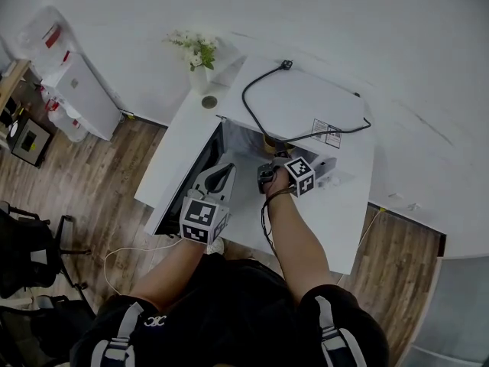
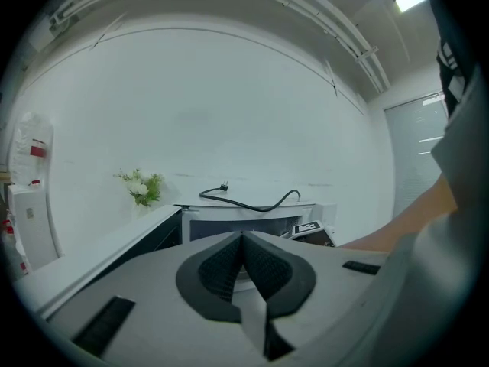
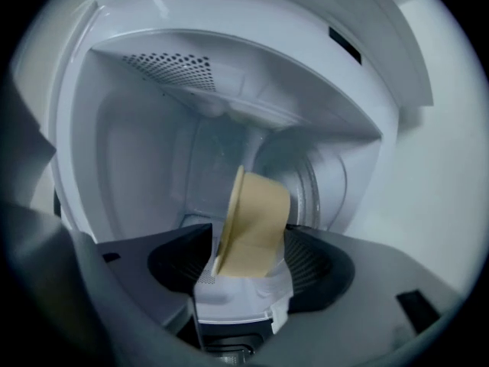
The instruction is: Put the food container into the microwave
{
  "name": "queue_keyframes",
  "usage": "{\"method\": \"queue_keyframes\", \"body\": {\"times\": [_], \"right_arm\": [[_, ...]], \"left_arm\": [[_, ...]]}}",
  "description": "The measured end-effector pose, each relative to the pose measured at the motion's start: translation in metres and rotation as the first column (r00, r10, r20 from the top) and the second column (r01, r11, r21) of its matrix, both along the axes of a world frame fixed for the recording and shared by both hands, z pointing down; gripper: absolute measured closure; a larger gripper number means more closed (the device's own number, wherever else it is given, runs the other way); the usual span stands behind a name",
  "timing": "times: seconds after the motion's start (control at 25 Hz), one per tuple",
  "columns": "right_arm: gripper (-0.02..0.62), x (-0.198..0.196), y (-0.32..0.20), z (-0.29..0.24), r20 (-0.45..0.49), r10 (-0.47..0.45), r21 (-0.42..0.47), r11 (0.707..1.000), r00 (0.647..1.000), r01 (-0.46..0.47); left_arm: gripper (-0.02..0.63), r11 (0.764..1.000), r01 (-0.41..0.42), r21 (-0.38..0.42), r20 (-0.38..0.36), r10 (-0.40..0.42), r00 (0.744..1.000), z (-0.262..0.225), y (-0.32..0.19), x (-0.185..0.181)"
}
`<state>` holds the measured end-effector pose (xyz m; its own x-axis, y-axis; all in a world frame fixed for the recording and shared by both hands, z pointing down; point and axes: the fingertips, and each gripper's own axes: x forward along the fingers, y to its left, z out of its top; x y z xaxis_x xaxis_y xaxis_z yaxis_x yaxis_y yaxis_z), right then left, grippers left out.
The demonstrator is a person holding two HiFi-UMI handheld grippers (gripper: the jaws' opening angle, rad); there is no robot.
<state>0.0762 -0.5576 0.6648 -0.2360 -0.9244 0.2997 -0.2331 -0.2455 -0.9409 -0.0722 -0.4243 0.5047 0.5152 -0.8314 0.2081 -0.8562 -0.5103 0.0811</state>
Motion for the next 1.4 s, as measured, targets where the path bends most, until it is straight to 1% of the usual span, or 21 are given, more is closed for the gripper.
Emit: {"method": "queue_keyframes", "body": {"times": [0.12,0.24,0.32,0.4,0.48,0.52,0.56,0.64,0.68,0.72,0.76,0.84,0.88,0.92,0.96,1.08,1.2,1.4], "right_arm": [[0.308,0.002,0.008,-0.002,-0.019,-0.023,0.015,1.0,1.0,0.023],[0.311,0.007,0.019,0.002,-0.03,-0.028,0.002,1.0,0.999,0.028],[0.304,0.007,0.026,0.006,-0.064,-0.063,-0.019,0.998,0.996,0.062],[0.281,0.004,0.03,0.008,-0.108,-0.126,-0.028,0.992,0.986,0.124],[0.228,-0.002,0.031,0.004,-0.163,-0.205,-0.01,0.978,0.965,0.206],[0.199,-0.006,0.032,0.002,-0.196,-0.246,-0.001,0.968,0.949,0.251],[0.173,-0.01,0.033,0.0,-0.235,-0.288,0.002,0.955,0.928,0.296],[0.172,-0.018,0.036,-0.001,-0.325,-0.37,-0.012,0.922,0.87,0.387],[0.194,-0.022,0.038,-0.002,-0.371,-0.406,-0.028,0.904,0.835,0.427],[0.24,-0.025,0.04,-0.002,-0.418,-0.434,-0.047,0.887,0.798,0.458],[0.309,-0.026,0.042,-0.001,-0.464,-0.453,-0.07,0.875,0.761,0.479],[0.472,-0.026,0.045,0.0,-0.543,-0.469,-0.112,0.862,0.696,0.494],[0.517,-0.026,0.046,0.0,-0.569,-0.471,-0.122,0.859,0.674,0.497],[0.534,-0.026,0.046,-0.001,-0.585,-0.47,-0.127,0.858,0.661,0.498],[0.595,-0.027,0.047,-0.001,-0.595,-0.469,-0.128,0.857,0.653,0.499],[0.597,-0.027,0.05,-0.004,-0.614,-0.463,-0.123,0.856,0.64,0.502],[0.597,-0.026,0.054,-0.011,-0.652,-0.435,-0.098,0.86,0.621,0.5],[0.597,-0.022,0.067,-0.044,-0.762,-0.333,-0.001,0.858,0.555,0.514]], "left_arm": [[0.605,1.0,-0.012,0.003,-0.006,0.012,1.0,-0.001,-0.002,0.005],[0.606,0.999,-0.032,0.007,-0.013,0.032,0.999,-0.002,-0.004,0.013],[0.606,0.999,-0.045,0.009,-0.017,0.045,0.999,-0.003,-0.005,0.018],[0.606,0.998,-0.056,0.01,-0.021,0.056,0.998,-0.003,-0.005,0.023],[0.605,0.998,-0.067,0.01,-0.025,0.067,0.997,-0.003,-0.006,0.027],[0.606,0.997,-0.072,0.01,-0.026,0.072,0.997,-0.002,-0.005,0.029],[0.605,0.997,-0.077,0.011,-0.027,0.078,0.997,-0.002,-0.005,0.031],[0.606,0.996,-0.087,0.011,-0.028,0.088,0.996,-0.002,-0.006,0.035],[0.605,0.996,-0.092,0.012,-0.028,0.092,0.995,-0.002,-0.006,0.036],[0.605,0.995,-0.095,0.012,-0.028,0.096,0.995,-0.002,-0.005,0.037],[0.605,0.995,-0.099,0.013,-0.028,0.099,0.995,-0.002,-0.005,0.038],[0.606,0.995,-0.103,0.014,-0.027,0.103,0.994,-0.002,-0.004,0.039],[0.606,0.995,-0.103,0.013,-0.026,0.104,0.994,-0.001,-0.004,0.039],[0.605,0.995,-0.103,0.013,-0.025,0.103,0.994,-0.001,-0.004,0.039],[0.605,0.995,-0.102,0.012,-0.023,0.102,0.995,-0.001,-0.004,0.038],[0.606,0.995,-0.096,0.01,-0.02,0.097,0.995,-0.001,-0.003,0.034],[0.606,0.996,-0.094,0.012,-0.02,0.094,0.995,-0.002,-0.001,0.031],[0.605,0.995,-0.095,0.017,-0.028,0.095,0.995,-0.004,0.0,0.032]]}}
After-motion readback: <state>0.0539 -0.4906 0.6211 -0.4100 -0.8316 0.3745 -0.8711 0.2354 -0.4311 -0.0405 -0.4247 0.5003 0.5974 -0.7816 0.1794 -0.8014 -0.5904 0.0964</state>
